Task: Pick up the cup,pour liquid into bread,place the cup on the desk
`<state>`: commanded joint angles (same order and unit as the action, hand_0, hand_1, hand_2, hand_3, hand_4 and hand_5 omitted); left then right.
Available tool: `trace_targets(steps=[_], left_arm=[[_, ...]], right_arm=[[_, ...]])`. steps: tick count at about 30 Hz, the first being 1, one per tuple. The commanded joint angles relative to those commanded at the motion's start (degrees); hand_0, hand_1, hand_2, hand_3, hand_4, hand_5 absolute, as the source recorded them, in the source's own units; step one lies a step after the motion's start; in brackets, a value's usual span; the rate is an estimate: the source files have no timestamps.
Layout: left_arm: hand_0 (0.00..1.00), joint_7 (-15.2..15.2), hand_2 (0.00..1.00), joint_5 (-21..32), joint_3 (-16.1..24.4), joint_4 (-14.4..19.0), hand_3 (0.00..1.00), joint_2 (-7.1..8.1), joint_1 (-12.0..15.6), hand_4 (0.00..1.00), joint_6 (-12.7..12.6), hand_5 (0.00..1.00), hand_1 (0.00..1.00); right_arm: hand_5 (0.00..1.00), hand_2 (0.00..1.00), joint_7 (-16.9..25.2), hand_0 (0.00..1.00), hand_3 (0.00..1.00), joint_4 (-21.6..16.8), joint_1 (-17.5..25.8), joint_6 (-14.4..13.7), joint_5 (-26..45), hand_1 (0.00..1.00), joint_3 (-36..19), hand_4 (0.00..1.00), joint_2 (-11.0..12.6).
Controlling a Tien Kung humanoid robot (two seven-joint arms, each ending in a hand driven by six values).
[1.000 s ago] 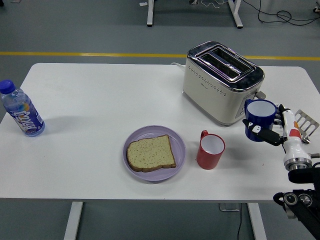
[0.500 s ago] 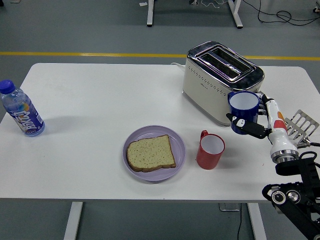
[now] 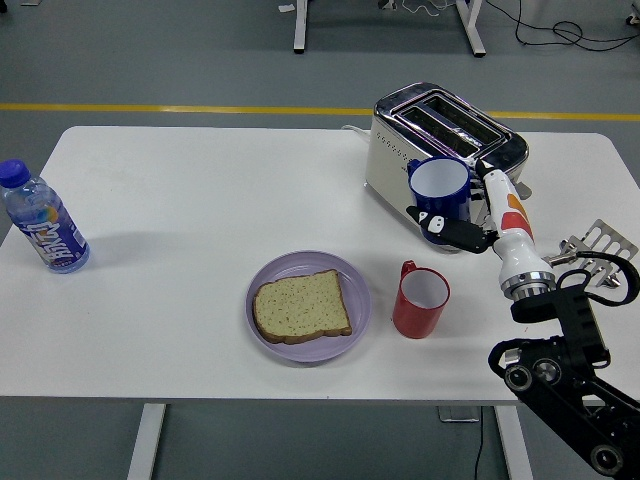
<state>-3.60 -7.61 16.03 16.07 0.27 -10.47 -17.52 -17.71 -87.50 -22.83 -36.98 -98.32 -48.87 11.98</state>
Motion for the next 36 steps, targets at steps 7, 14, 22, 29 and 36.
trace_targets(steps=[7,14,22,29,36], left_arm=[[0.679,-0.1,0.698,-0.1,0.1,0.0,0.542,-0.01,0.0,0.251,0.0,0.998,0.683],[0.679,0.0,0.698,0.0,0.0,0.0,0.542,-0.01,-0.1,0.251,-0.1,0.998,0.683],[0.679,0.1,0.698,0.3,-0.1,0.0,0.542,0.04,-0.2,0.251,-0.1,0.998,0.683],[0.679,0.0,0.698,0.2,0.0,0.0,0.542,0.02,-0.1,0.251,-0.1,0.998,0.683],[0.679,-0.1,0.698,0.0,0.1,0.0,0.542,0.04,-0.1,0.251,-0.1,0.998,0.683]], right_arm=[[0.099,0.42,-2.5,0.259,0.454,2.6,-6.0,0.0,-4.0,0.253,5.9,0.787,-0.1],[0.096,0.419,-5.4,0.258,0.454,5.3,-10.7,0.9,-10.9,0.253,11.2,0.785,-0.9],[0.095,0.419,-7.6,0.259,0.453,7.4,-13.7,3.0,-17.9,0.254,15.4,0.785,-1.1],[0.096,0.417,-9.2,0.259,0.454,8.7,-16.0,5.8,-25.7,0.254,19.5,0.784,-0.2],[0.096,0.417,-10.1,0.257,0.454,9.8,-20.2,9.4,-31.7,0.253,25.0,0.784,0.7]])
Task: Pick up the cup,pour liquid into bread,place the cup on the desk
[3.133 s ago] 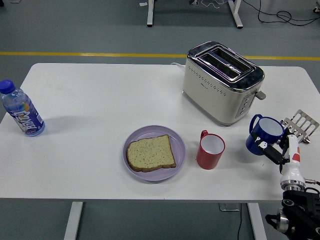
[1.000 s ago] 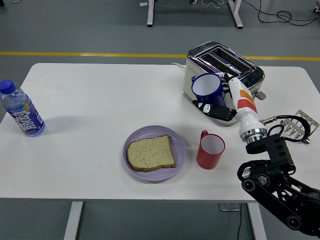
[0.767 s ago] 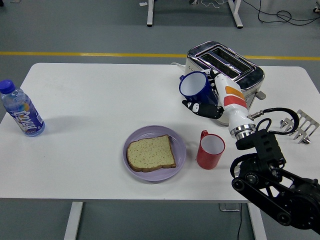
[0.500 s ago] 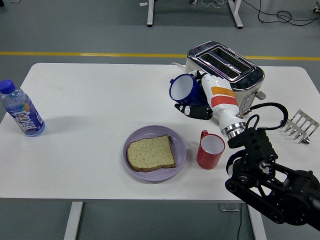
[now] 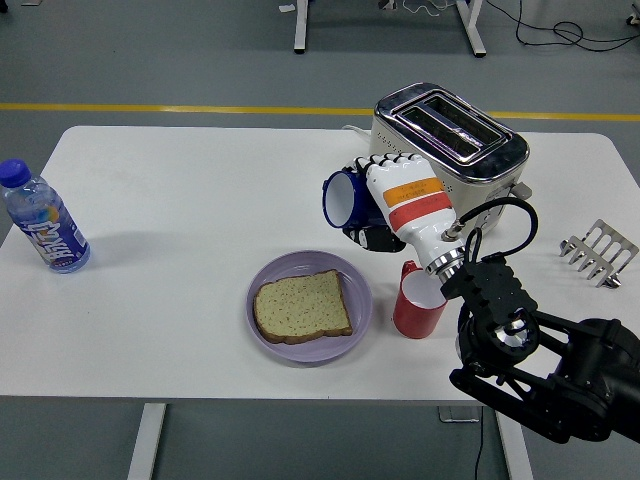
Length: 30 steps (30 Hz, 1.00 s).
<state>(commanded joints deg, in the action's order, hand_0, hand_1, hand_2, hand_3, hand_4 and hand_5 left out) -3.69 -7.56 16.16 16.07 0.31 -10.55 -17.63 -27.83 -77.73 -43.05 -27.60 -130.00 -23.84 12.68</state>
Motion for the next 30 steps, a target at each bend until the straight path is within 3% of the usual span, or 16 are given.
trace_targets(steps=[19,30], left_arm=[[0.679,-0.1,0.698,0.1,0.1,0.0,0.542,0.1,-0.1,0.251,-0.1,0.998,0.683],[0.679,-0.2,0.698,0.1,0.3,0.0,0.542,0.01,0.1,0.251,-0.1,0.998,0.683]], right_arm=[[0.092,0.41,-0.8,0.261,0.452,2.4,-11.7,9.2,0.0,0.251,12.2,0.78,2.0],[0.085,0.407,-2.1,0.261,0.45,2.6,-16.3,14.7,0.0,0.253,17.8,0.773,1.8]])
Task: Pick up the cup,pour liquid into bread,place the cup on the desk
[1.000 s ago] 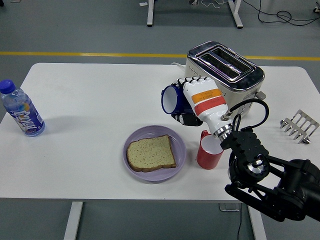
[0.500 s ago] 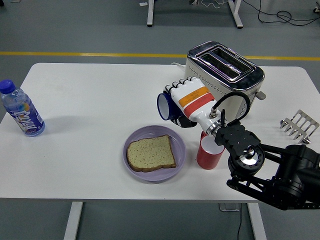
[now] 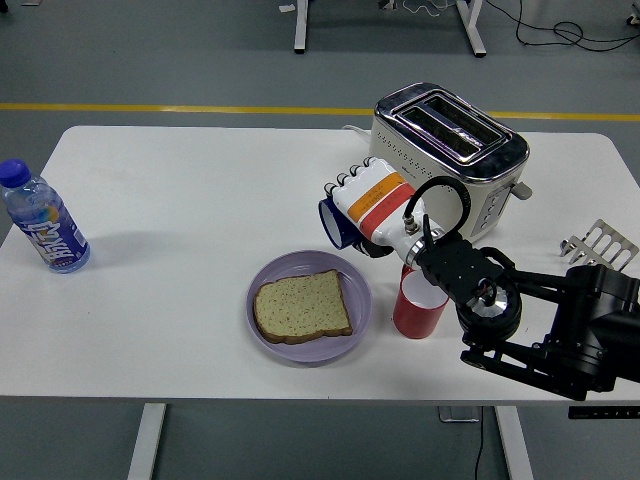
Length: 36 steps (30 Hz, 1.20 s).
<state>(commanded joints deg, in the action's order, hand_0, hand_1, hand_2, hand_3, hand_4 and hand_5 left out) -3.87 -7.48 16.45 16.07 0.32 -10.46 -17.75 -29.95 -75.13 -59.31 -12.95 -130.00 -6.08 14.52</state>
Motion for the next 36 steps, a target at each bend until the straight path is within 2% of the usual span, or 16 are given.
trace_targets(steps=[10,16,23,29,36], left_arm=[[0.679,-0.1,0.698,0.0,0.1,0.0,0.542,-0.02,0.1,0.251,0.0,0.998,0.683],[0.679,-0.2,0.698,-0.3,0.3,0.0,0.542,-0.09,0.3,0.251,0.0,0.998,0.683],[0.679,-0.4,0.698,-1.0,0.7,0.0,0.542,-0.13,0.6,0.251,-0.1,0.998,0.683],[0.679,-0.6,0.698,-1.6,1.0,0.0,0.542,-0.23,0.8,0.251,-0.1,0.998,0.683],[0.679,-0.7,0.698,-2.1,1.3,0.0,0.542,-0.22,1.0,0.251,0.1,0.998,0.683]], right_arm=[[0.084,0.407,-0.1,0.264,0.451,-0.3,-3.3,3.1,0.0,0.249,4.0,0.77,0.0],[0.084,0.405,-0.2,0.265,0.45,-0.4,-3.2,3.0,0.0,0.249,4.1,0.768,-0.4],[0.082,0.403,-0.7,0.265,0.451,-1.2,-2.0,1.6,0.0,0.25,2.7,0.762,-0.5],[0.078,0.403,-0.8,0.268,0.452,-2.1,1.0,-1.9,0.0,0.251,0.1,0.756,0.1],[0.075,0.405,2.6,0.269,0.455,-4.4,5.6,-9.4,9.0,0.252,-5.0,0.753,1.6]])
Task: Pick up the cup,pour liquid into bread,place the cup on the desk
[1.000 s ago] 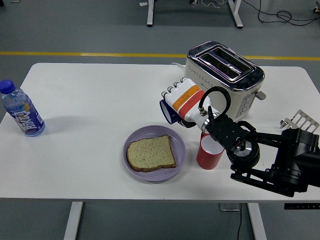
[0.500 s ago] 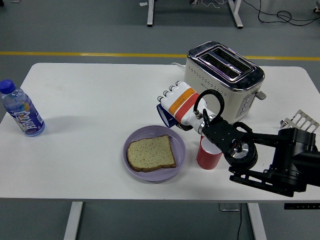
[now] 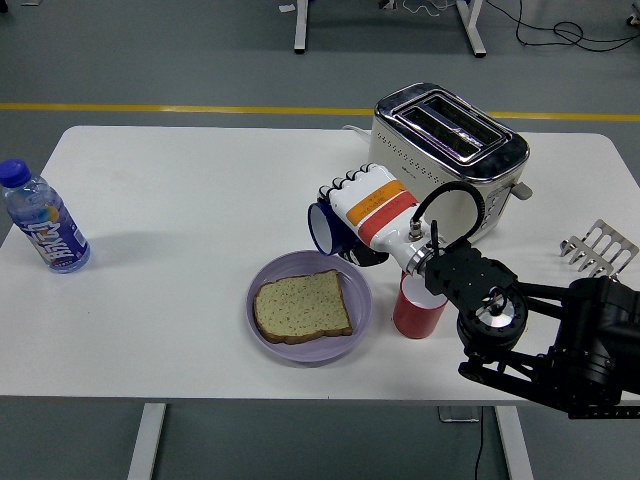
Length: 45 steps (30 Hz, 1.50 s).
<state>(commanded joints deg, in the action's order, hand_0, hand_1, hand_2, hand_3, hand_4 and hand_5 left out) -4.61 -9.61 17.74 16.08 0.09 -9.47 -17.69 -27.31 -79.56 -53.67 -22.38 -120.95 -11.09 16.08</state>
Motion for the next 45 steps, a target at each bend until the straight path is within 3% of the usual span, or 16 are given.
trace_targets(steps=[7,13,20,24,33,45], left_arm=[[0.679,0.2,0.698,0.4,-0.2,0.0,0.542,-0.05,0.1,0.251,0.0,0.998,0.683],[0.679,0.4,0.698,1.0,-0.6,0.0,0.542,-0.06,0.0,0.251,0.0,0.998,0.683],[0.679,0.4,0.698,0.9,-0.6,0.0,0.542,-0.06,0.0,0.251,0.1,0.998,0.683],[0.679,0.5,0.698,1.1,-0.7,0.0,0.542,-0.08,-0.1,0.251,0.1,0.998,0.683],[0.679,0.5,0.698,1.0,-0.6,0.0,0.542,-0.09,-0.2,0.251,0.1,0.998,0.683],[0.679,0.2,0.698,0.3,-0.3,-0.1,0.542,-0.09,-0.4,0.251,0.2,0.998,0.683]], right_arm=[[0.074,0.405,4.6,0.267,0.454,-2.8,4.3,-6.5,12.7,0.25,-5.1,0.752,1.1],[0.079,0.405,11.4,0.265,0.454,-6.6,9.5,-11.6,26.7,0.252,-12.1,0.752,3.8],[0.08,0.406,19.9,0.266,0.454,-9.9,15.9,-14.4,43.4,0.252,-20.5,0.748,5.6],[0.078,0.408,23.5,0.274,0.454,-10.6,19.5,-14.6,52.6,0.252,-25.8,0.743,6.1],[0.069,0.414,25.8,0.299,0.459,-9.4,25.0,-14.6,55.4,0.269,-33.9,0.739,7.2],[0.066,0.422,34.4,0.359,0.464,-5.4,34.1,-14.6,59.9,0.291,-43.8,0.733,7.7]])
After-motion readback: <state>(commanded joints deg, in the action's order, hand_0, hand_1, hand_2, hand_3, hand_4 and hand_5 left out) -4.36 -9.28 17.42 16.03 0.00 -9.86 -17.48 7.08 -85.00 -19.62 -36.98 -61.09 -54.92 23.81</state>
